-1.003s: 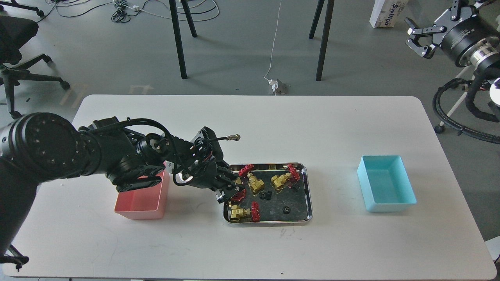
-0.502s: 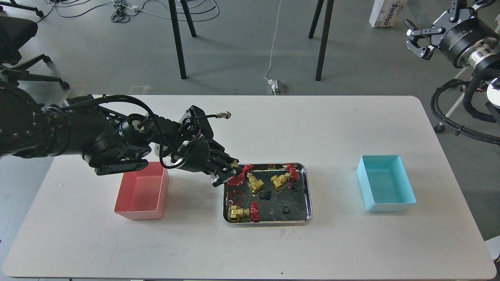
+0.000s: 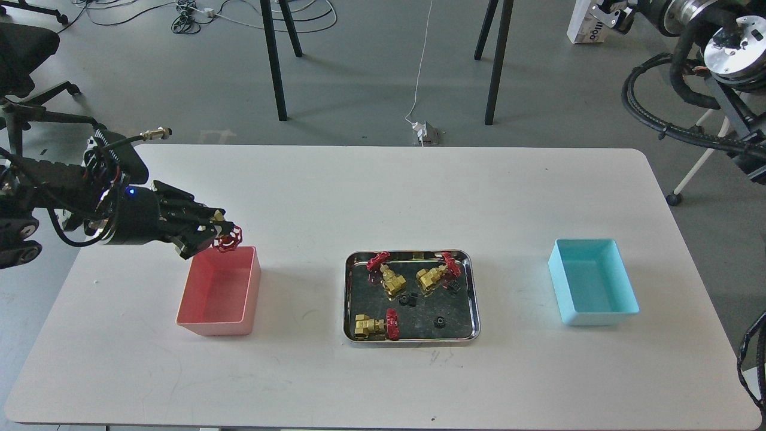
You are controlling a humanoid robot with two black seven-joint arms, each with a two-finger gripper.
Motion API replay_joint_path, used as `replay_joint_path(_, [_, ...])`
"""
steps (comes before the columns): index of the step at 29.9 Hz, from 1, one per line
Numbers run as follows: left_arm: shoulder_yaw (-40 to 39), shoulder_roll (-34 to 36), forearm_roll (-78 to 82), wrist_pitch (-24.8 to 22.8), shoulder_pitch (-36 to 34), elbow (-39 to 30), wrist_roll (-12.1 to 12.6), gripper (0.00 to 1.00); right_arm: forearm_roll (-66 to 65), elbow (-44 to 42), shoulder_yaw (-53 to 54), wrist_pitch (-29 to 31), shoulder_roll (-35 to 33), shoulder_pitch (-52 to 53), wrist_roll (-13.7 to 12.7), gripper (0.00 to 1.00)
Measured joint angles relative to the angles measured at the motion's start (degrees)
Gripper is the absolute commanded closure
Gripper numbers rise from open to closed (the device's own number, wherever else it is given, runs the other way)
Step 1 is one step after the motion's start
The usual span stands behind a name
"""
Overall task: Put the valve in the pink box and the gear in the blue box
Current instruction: 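Lift the valve and carry it into the pink box, releasing it, then raise the left arm away and bring the right gripper toward the tray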
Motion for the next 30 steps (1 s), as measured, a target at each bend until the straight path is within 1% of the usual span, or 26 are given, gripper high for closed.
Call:
replay_joint_path(8, [-5.44,-0.02,1.70,1.69,12.39,4.37,0.01,0.85,0.52,-1.66,-2.39,-0.02,0.46,0.30,-0.03,0.00])
replay_joint_path(13, [-7.48,-0.39,1.75,1.85,14.89,7.08,0.01,0.84,0.55,-1.50,-2.18,0.30,-0.24,-0.13,-0.03,0.00])
replay_joint_path(19, [-7.62,-3.91,1.75,1.85,18.04,11.75,0.02,0.80,0.55,-1.24,-1.98,0.38,-0.35,-1.62,0.02,0.00])
replay_joint_path(21, [-7.62,-5.26,1.72,1.85,19.43,13.68,0.02,0.76,0.55,-1.20,-1.97,0.38,-0.36,-2.22,0.04,0.00])
replay_joint_path(22, [-7.62,-5.86,1.70,1.85,20.04,14.54,0.01,0.73,0.55,-1.18,-1.97,0.38,-0.41,-2.38,0.05,0.00])
replay_joint_path(25, [-7.64,-6.85,1.63,1.85,20.97,16.08,0.01,0.57,0.55,-1.18,-1.96,0.38,-0.55,-2.76,0.06,0.00])
replay_joint_path(30, [-8.29,-7.17,1.48,1.83,21.11,16.40,0.01,0.42,0.55,-1.11,-1.84,0.38,-0.94,-3.21,0.11,0.00])
